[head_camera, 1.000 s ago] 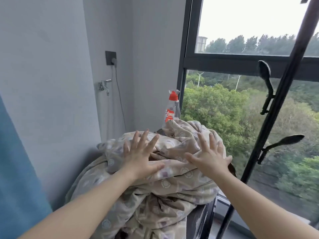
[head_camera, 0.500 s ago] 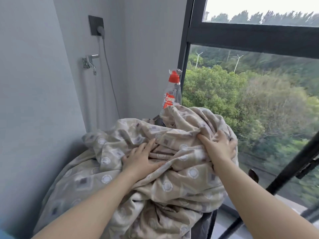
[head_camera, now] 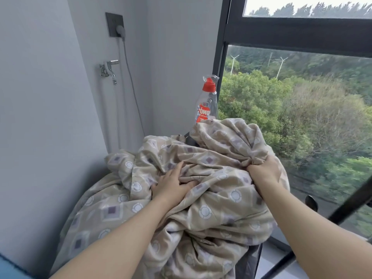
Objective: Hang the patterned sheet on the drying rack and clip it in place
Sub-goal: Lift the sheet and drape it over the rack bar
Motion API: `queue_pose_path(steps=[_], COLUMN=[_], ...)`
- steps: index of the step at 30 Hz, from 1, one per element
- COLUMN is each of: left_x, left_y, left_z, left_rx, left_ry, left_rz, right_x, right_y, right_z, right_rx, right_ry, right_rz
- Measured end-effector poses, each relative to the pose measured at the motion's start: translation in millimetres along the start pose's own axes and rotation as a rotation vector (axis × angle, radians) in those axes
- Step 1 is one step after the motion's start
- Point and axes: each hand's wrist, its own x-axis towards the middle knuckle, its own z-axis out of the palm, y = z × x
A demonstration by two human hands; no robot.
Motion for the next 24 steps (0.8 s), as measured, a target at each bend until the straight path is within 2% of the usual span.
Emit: queue_pose_path(steps=[2, 5, 7, 12, 15, 18, 20, 21, 24], left_x=[-1, -6, -10, -19, -35, -47, -66, -77, -103], left_y=[-1, 10, 24, 67, 104, 131, 147, 155, 170], left_z=[-6, -22, -39, -81, -115, -154, -179, -189, -205], left_rx=[-0.237, -0.789, -1.008, -1.099, -1.298, -1.561, -1.727, -1.730, -1.663], left_ry=[-0.017, -0.026, -0.008, 0.015, -0.055, -0.110, -0.224, -0.229, -0.040], left_rz=[0.011, 0.015, 0.038, 0.104, 0.024, 0.072, 0.144, 0.148, 0.191], right_x=[-8, -22, -32, -65, -88, -107, -120, -126, -147], right_y=[-12, -34, -52, -113, -144, -162, -169, -171, -171], right_z=[-7, -22, -30, -50, -66, -82, -92, -97, -112], right_rx=[0.084, 0.181, 0.259, 0.392, 0.459, 0.533, 0.533, 0.535, 0.550], right_ry=[0.036, 0.098, 0.131, 0.211, 0.202, 0.144, 0.094, 0.070, -0.027], right_rz=[-0.084, -0.248, -0.354, -0.715, -0.921, -1.045, -1.091, -1.102, -1.114])
